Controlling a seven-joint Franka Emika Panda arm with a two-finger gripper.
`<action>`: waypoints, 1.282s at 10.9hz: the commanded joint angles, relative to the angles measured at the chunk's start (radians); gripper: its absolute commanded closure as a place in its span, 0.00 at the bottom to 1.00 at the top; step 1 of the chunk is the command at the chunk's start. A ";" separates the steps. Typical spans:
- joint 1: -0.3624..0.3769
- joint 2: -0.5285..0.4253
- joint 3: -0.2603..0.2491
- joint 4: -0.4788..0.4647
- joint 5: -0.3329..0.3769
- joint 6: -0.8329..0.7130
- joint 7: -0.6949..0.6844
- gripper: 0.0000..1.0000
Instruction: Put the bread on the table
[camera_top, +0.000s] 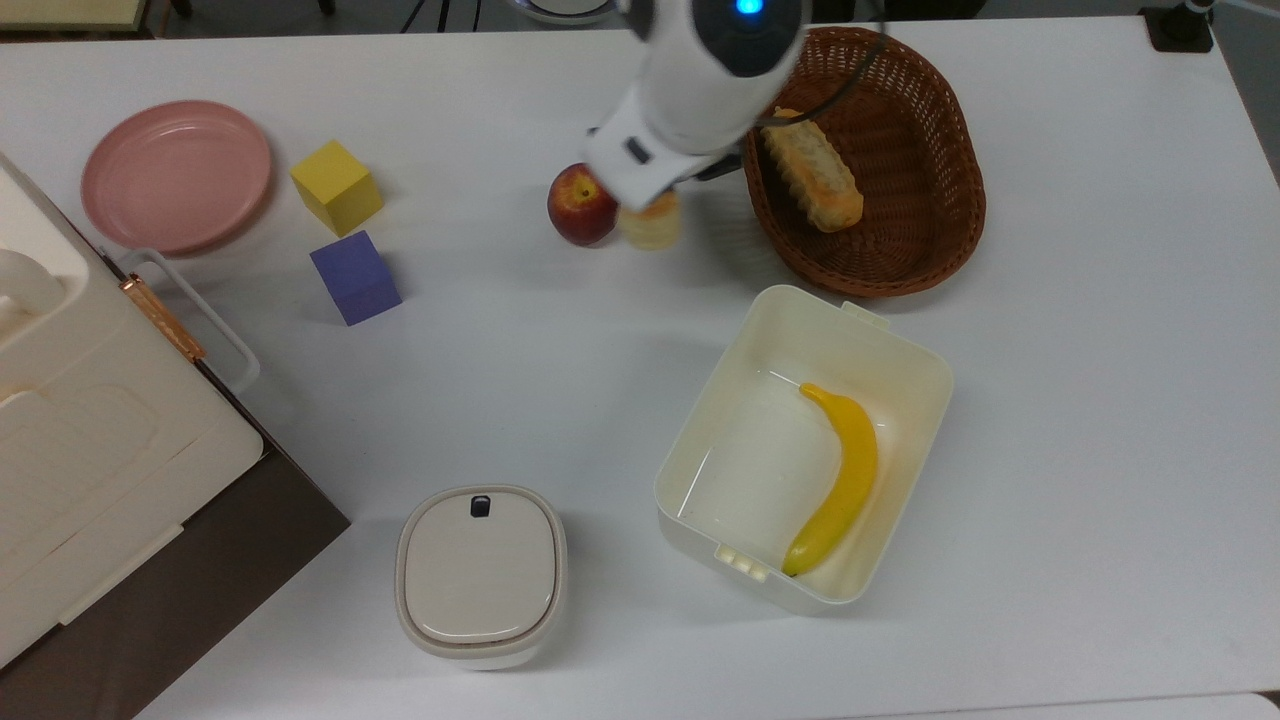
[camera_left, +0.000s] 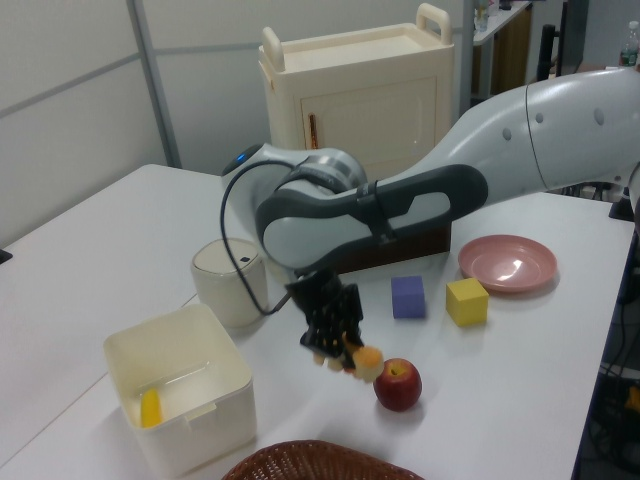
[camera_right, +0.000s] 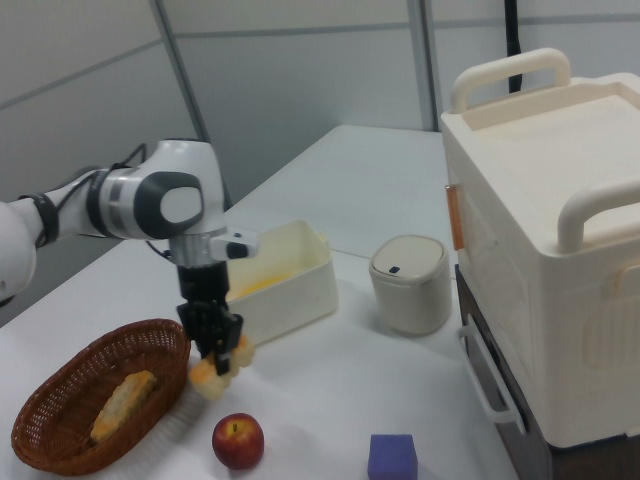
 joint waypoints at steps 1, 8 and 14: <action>-0.066 -0.006 -0.019 -0.017 -0.032 0.007 -0.018 0.64; -0.161 -0.057 -0.025 0.028 -0.064 -0.001 -0.021 0.00; -0.176 -0.159 -0.010 0.075 -0.041 0.013 -0.021 0.00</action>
